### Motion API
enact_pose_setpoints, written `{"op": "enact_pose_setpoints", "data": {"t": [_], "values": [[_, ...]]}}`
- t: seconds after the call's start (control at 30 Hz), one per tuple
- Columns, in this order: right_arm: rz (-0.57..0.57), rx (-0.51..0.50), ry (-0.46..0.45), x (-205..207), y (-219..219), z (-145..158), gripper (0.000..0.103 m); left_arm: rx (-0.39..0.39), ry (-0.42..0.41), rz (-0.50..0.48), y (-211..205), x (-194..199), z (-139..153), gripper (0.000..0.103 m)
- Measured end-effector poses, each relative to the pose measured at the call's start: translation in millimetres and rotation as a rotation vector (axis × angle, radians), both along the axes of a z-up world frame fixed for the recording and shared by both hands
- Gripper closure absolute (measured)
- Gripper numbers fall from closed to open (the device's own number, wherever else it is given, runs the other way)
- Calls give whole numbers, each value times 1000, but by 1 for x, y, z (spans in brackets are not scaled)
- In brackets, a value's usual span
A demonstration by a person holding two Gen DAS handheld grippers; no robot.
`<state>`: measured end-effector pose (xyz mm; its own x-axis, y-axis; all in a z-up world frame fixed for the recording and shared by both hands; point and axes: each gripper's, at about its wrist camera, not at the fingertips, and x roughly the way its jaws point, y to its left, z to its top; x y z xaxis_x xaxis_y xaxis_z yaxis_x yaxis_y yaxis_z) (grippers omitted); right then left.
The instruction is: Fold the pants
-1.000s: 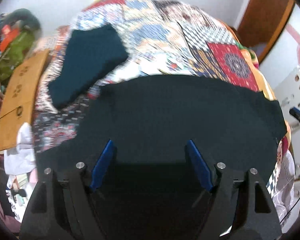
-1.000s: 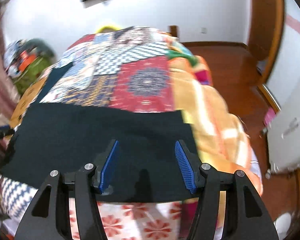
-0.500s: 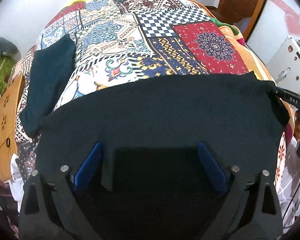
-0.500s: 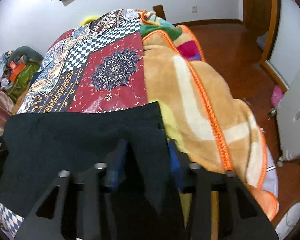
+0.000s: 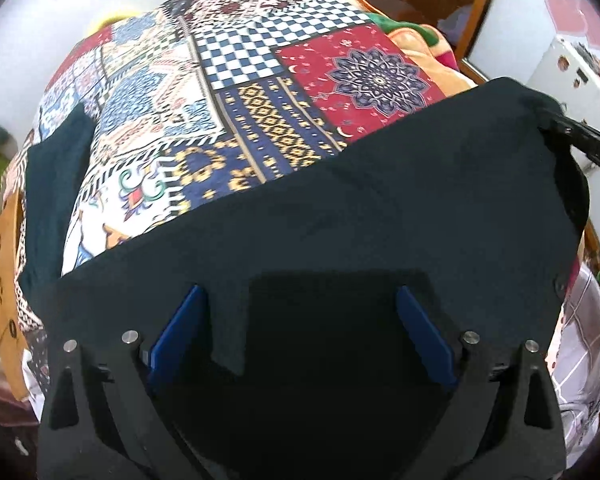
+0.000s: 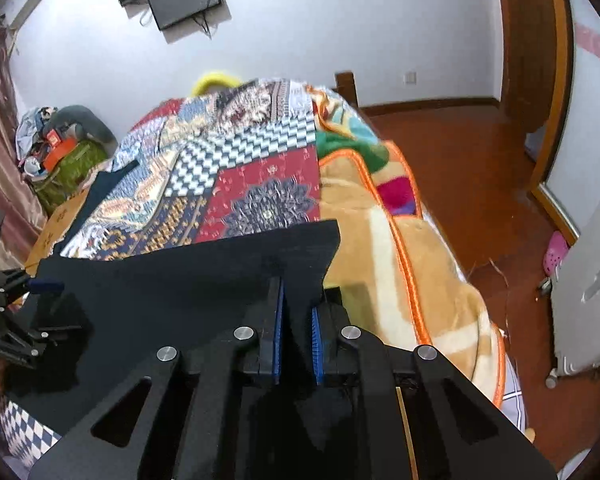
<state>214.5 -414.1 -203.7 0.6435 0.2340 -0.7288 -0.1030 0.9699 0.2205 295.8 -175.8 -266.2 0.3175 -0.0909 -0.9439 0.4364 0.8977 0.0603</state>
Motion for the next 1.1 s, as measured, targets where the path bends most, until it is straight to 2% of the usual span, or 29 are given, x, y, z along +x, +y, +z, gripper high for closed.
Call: {"op": "enact_pose_setpoints", "data": {"t": [0.13,0.23,0.3,0.43,0.53,0.67,0.77,0.87,0.93,1.1], "values": [[-11,-83,129,14,2,-37,92,38,6,-58,-21,2,-6,6],[-76,-151,192,11,-7,-52,92,64,24,-112,-42,6,-12,6],[-99,-127,186,1,-18,-49,91,89,41,-160,-60,8,-18,6],[-132,-53,164,-26,-36,-33,72,128,82,-251,-100,10,-34,6],[-157,-19,142,-52,-42,-20,66,154,85,-304,-130,9,-45,5],[-181,34,135,-75,-39,-14,60,143,131,-351,-161,9,-58,3],[-180,68,137,-90,-30,-16,59,107,151,-335,-174,15,-60,3],[-178,120,154,-101,-24,-23,59,63,163,-296,-177,23,-53,5],[-175,149,178,-103,-19,-33,59,24,140,-268,-170,27,-36,7],[-189,204,221,-99,-14,-55,59,-17,-37,-258,-133,16,28,7]]}}
